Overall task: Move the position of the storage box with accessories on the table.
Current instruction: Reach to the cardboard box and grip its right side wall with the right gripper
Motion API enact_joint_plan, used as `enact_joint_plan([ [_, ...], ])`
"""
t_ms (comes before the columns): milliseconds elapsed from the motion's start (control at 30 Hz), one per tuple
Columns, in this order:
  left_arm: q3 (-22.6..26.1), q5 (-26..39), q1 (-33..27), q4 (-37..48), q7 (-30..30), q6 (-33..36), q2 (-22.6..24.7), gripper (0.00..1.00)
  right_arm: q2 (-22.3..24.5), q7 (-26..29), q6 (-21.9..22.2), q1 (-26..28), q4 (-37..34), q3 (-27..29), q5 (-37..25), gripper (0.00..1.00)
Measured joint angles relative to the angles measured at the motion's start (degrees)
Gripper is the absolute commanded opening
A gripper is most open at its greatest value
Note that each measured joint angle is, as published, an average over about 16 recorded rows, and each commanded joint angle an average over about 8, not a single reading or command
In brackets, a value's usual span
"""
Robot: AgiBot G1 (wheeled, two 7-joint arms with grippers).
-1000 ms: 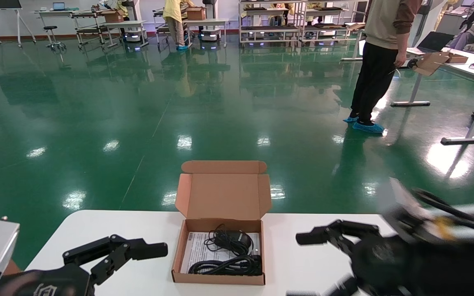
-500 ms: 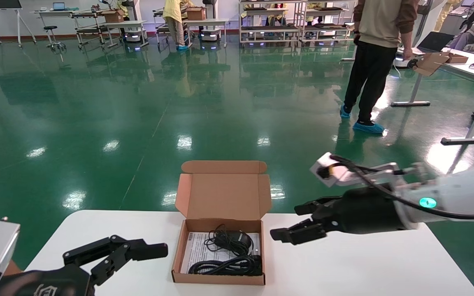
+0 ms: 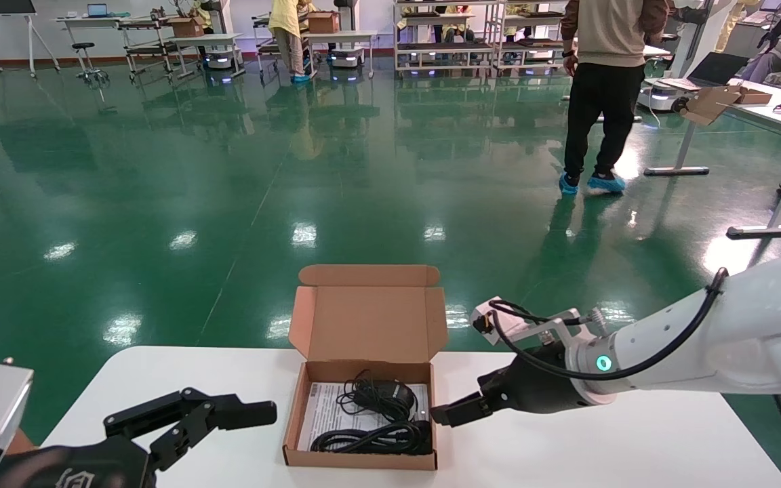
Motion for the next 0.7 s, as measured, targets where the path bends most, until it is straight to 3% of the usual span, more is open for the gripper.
enact_joint_plan([
  [333, 0.0, 0.0, 0.0, 0.0, 0.0, 0.0, 0.0, 1.00, -1.3, 3.2, 4.2, -3.7, 1.1, 0.5, 1.4, 1.00],
  [700, 0.0, 0.0, 0.0, 0.0, 0.0, 0.0, 0.0, 1.00, -0.4, 6.3, 4.0, -4.4, 1.8, 0.7, 2.3, 1.00],
])
